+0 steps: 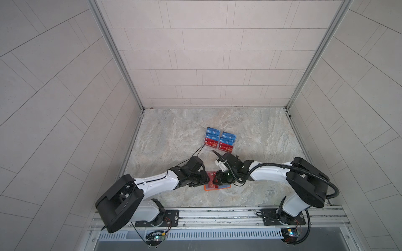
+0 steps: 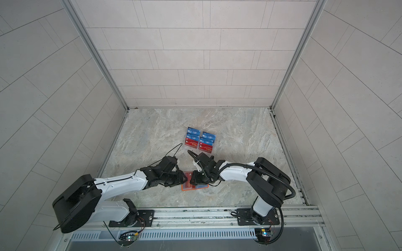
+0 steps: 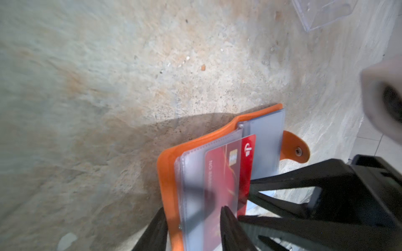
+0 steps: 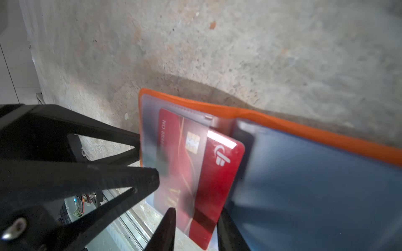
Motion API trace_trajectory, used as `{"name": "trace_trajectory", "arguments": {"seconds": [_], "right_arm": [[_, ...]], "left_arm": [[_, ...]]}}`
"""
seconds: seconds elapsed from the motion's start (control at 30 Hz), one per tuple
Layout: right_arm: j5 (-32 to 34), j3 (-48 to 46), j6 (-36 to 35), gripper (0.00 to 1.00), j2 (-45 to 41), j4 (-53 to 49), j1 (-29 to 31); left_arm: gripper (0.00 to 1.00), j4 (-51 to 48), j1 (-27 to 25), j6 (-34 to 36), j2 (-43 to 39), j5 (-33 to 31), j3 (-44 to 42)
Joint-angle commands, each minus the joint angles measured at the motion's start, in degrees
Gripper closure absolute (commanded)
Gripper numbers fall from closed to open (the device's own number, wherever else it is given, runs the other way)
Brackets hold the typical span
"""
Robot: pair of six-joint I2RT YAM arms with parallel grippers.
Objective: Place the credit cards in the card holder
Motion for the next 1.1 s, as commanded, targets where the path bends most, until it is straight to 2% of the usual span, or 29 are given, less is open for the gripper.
{"name": "trace_trajectory", "arguments": {"seconds": [0.0,0.37,0.53,0.73,0.87,1.07], "right_arm": [[0.91,1.34,-0.30,0.65,1.90,-1.28,1.08],[2.37,4.18,0.31,0.65,2.76,-1.15,2.27],[5.39,5.64,-1.12,0.64,1.83,-5.63,2.28],[13.20,7.43,-3.72,0.58,-3.42,-14.71,2.27],[14.42,5.01,-2.51,0.54,-7.66,-11.21,2.28],[18.57,8.83,-9.42,0.50,-9.55,-16.98,2.24]], "left_arm": [[0.57,2.13,-0.04,0.68,1.22,1.23,0.82],[0.57,3.18,1.28,2.25,4.34,3.34,1.73],[0.55,-1.34,4.15,4.57,2.82,2.77,1.96],[0.50,-8.18,6.48,8.06,0.80,2.13,3.50],[0.47,-13.88,7.15,10.24,0.26,0.57,7.51],[0.45,-21.94,7.24,12.73,1.09,-2.67,14.74]]}}
